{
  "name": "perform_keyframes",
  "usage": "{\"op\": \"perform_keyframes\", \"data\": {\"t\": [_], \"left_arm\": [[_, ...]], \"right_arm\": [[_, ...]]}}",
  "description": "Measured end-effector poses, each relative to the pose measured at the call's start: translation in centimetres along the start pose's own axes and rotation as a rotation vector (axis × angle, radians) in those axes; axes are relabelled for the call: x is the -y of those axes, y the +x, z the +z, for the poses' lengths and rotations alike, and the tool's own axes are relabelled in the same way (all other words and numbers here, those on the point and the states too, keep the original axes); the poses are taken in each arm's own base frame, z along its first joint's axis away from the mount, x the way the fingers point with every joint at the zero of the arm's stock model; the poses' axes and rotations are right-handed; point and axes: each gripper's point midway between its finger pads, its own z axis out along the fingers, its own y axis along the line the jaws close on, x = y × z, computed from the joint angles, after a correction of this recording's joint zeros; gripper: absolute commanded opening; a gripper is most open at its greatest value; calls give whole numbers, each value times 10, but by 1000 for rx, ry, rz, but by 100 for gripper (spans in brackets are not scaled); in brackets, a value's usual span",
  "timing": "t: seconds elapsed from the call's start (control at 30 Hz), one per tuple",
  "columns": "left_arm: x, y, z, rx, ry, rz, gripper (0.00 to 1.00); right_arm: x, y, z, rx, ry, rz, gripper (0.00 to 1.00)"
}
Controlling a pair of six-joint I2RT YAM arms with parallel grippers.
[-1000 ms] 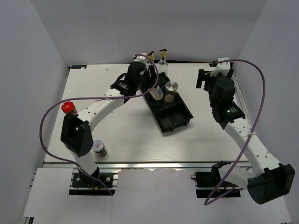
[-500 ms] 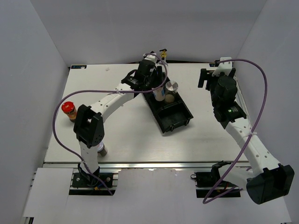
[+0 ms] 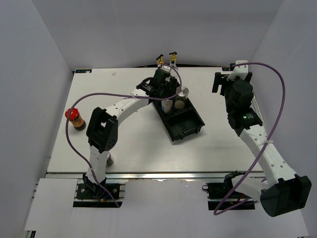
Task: Organize the condiment bottles
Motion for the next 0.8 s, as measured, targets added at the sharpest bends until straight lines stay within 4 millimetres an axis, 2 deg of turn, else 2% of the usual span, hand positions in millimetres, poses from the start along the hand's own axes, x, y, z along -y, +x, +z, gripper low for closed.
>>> {"op": "perform_keyframes", "data": {"t": [0.07,0.3,0.37,0.47,0.63,0.73,0.8], "left_arm": [[0,-2,-1,3,-9,2,98],[-4,-32,-15,69,-63,-1,98],[-11,-31,-22,74,-97,1,98],[-28,-23,-42,74,-150,5,98],[-80,-8,-98,114,-319,-35,98],[-132,5,-133,145,-431,-129,98],[-179,16,-154,168,-528,-228,98]], "right_arm": [[1,0,0,0,0,-3,89],[-1,1,1,-2,-12,-4,89],[-3,1,1,-1,-20,-4,89],[-5,1,1,0,-35,-3,89],[-12,0,1,3,-73,-3,89],[-14,1,1,2,-87,-3,89],[-16,2,2,-1,-93,-4,89]]}}
